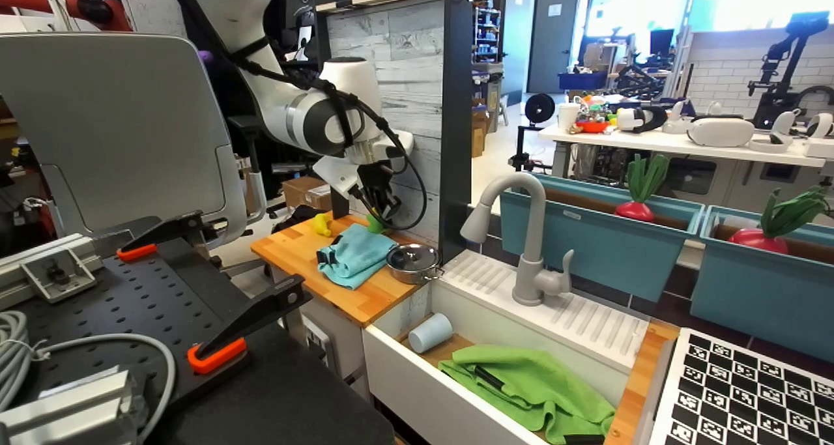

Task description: Move the carrot plush toy

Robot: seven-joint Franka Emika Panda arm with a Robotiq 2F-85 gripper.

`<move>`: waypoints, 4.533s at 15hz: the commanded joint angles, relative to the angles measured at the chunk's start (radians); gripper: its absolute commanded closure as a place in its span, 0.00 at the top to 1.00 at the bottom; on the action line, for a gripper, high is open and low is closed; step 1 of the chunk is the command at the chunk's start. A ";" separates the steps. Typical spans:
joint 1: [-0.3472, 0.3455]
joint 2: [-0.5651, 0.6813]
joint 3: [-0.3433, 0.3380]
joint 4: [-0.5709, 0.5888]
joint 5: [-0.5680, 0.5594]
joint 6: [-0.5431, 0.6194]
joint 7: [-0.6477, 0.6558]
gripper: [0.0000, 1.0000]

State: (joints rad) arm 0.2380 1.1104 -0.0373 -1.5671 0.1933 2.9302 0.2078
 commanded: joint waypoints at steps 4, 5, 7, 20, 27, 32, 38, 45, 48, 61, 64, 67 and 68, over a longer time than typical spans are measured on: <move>0.009 -0.027 -0.012 -0.050 -0.035 0.047 0.029 0.01; 0.001 -0.050 -0.002 -0.079 -0.034 0.062 0.019 0.01; -0.009 -0.091 0.010 -0.141 -0.032 0.104 0.004 0.01; 0.032 -0.415 0.015 -0.697 -0.094 0.398 -0.097 0.01; 0.126 -0.506 -0.002 -0.817 -0.103 0.391 -0.148 0.01; 0.174 -0.473 0.003 -0.749 -0.118 0.273 -0.161 0.01; 0.182 -0.422 0.012 -0.606 -0.180 0.087 -0.137 0.01; 0.176 -0.328 -0.008 -0.475 -0.230 -0.014 -0.121 0.01; 0.175 -0.283 -0.013 -0.425 -0.236 -0.033 -0.115 0.01; 0.165 -0.216 -0.009 -0.330 -0.241 -0.118 -0.099 0.68; 0.166 -0.274 -0.010 -0.377 -0.237 -0.126 -0.082 0.89; 0.161 -0.375 -0.009 -0.477 -0.242 -0.104 -0.087 1.00; 0.161 -0.416 -0.011 -0.514 -0.245 -0.101 -0.087 1.00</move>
State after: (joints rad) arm 0.4123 0.8348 -0.0524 -1.9539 -0.0153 2.8428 0.1029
